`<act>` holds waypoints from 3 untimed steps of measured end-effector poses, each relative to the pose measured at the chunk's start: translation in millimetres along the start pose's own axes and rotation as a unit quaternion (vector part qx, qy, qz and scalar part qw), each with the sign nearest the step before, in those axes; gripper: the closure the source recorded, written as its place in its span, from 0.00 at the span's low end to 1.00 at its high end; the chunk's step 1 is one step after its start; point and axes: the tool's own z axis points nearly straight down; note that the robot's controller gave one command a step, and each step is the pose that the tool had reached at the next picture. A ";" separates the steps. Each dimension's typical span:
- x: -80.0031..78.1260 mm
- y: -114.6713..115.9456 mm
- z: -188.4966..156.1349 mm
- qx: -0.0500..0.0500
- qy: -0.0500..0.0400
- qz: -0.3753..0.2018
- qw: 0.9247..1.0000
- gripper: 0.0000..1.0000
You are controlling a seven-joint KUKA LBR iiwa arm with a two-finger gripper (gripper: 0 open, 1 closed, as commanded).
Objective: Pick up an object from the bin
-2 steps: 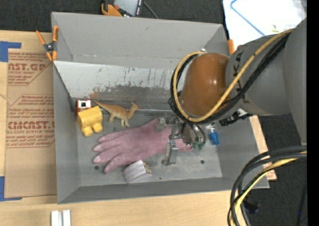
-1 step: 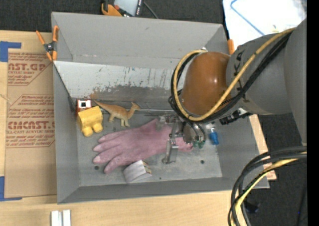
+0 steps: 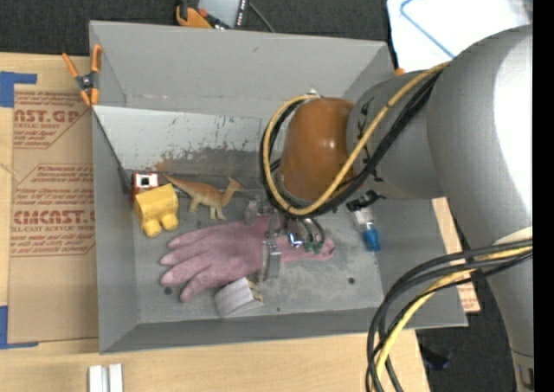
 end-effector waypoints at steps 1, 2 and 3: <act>1.9 1.2 0.0 0.001 -0.003 -0.003 1.000 0.00; -0.2 0.5 -0.3 0.000 -0.001 0.000 1.000 0.00; 1.0 1.0 -0.2 0.000 -0.003 -0.002 1.000 0.00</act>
Offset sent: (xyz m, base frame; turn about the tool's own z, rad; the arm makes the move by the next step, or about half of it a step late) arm -0.0002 0.0000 0.0002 -0.0006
